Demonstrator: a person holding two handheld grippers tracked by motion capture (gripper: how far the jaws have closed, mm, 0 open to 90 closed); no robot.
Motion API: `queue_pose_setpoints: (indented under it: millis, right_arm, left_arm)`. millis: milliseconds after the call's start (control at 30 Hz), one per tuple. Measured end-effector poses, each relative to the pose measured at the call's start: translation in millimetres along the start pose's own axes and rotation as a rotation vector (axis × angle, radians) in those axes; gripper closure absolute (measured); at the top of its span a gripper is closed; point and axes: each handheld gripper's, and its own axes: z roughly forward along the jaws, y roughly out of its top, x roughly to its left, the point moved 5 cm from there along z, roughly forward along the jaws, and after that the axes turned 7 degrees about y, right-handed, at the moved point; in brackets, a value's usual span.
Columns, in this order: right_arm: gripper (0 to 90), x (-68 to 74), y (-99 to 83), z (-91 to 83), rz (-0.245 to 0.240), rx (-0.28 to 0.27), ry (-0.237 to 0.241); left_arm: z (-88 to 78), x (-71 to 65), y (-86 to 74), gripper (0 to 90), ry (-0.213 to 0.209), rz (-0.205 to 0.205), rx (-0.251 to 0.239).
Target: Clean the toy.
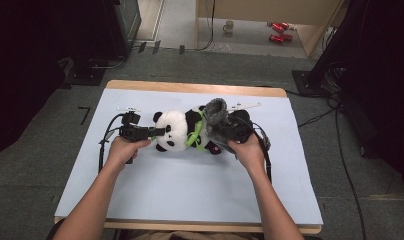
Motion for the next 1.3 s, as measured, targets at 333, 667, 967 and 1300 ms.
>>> queue_pose_setpoints:
  millis: [333,667,967,1300]
  right_arm:
    - [80.5,-19.9,-26.4,-8.2,0.046,0.069,-0.047]
    - [80.5,9.0,-21.4,-26.7,0.006,-0.01,0.027]
    - [80.6,16.7,-48.4,12.3,-0.051,0.144,-0.007]
    - [80.6,6.5,-77.0,11.9,-0.01,0.195,-0.005]
  left_arm:
    - [0.6,1.8,0.4,64.3,0.005,-0.013,0.003]
    - [2.8,6.2,3.0,63.6,0.009,-0.058,-0.003]
    - [4.3,7.1,2.6,63.7,0.018,-0.044,0.002]
    - [4.7,7.2,2.8,63.2,0.018,-0.049,0.002]
